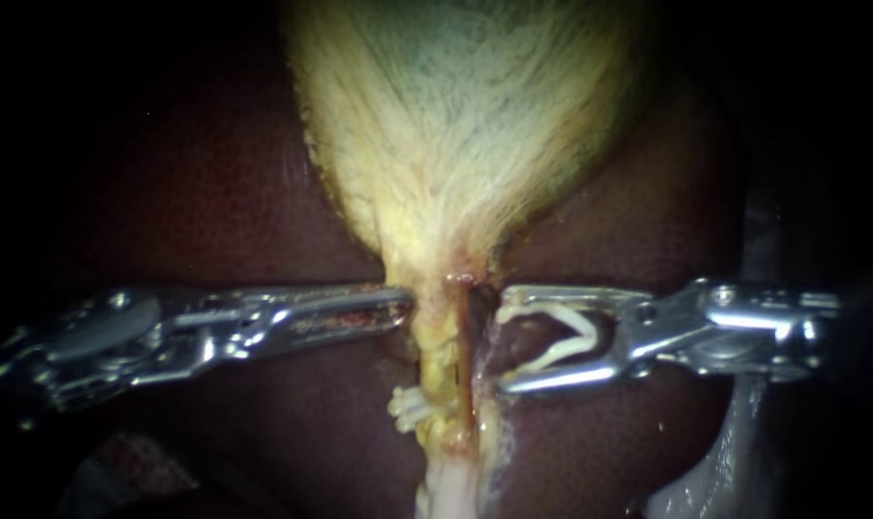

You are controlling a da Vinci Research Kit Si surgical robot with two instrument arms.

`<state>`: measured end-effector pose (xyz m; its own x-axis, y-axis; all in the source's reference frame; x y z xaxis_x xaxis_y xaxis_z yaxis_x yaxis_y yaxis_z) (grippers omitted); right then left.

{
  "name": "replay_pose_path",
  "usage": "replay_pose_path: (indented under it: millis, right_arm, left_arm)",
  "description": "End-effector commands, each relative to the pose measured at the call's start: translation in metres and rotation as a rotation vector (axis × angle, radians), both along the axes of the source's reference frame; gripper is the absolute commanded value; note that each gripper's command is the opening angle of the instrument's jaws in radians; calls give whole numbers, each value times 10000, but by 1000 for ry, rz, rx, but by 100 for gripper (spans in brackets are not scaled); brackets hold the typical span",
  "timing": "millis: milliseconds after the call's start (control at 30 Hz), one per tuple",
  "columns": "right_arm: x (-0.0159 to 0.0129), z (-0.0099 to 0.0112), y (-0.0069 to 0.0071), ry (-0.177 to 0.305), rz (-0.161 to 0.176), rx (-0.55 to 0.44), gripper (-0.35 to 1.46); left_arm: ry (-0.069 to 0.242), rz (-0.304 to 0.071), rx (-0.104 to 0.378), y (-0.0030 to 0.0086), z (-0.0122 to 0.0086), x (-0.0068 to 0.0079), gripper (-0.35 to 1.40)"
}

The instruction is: Clipping third clip left tube

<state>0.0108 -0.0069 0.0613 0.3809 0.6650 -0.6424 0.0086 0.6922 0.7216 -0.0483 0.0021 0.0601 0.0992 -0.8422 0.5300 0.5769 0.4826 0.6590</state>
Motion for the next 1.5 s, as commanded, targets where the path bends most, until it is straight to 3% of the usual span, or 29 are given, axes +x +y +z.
replay_pose_path:
  millis: [33,267,500,767,1100,1500]
  right_arm:
    - [6,5,-4,-1,-5,7,60]
    - [36,47,-24,-12,-4,49,60]
    - [32,79,-21,-18,-3,62,60]
    - [25,89,-15,-15,-1,61,60]
    - [34,102,-24,-20,-2,50,59]
    - [58,116,-61,-33,0,80,60]
  left_arm:
    - [0,-2,-1,0,-1,2,-35]
    - [-1,-1,0,-4,-8,7,-35]
    - [0,-3,1,-6,-17,11,-35]
    - [0,-3,2,-8,-24,12,-35]
    - [3,-3,3,-9,-29,9,-35]
    - [5,-1,-2,-7,-27,4,-35]
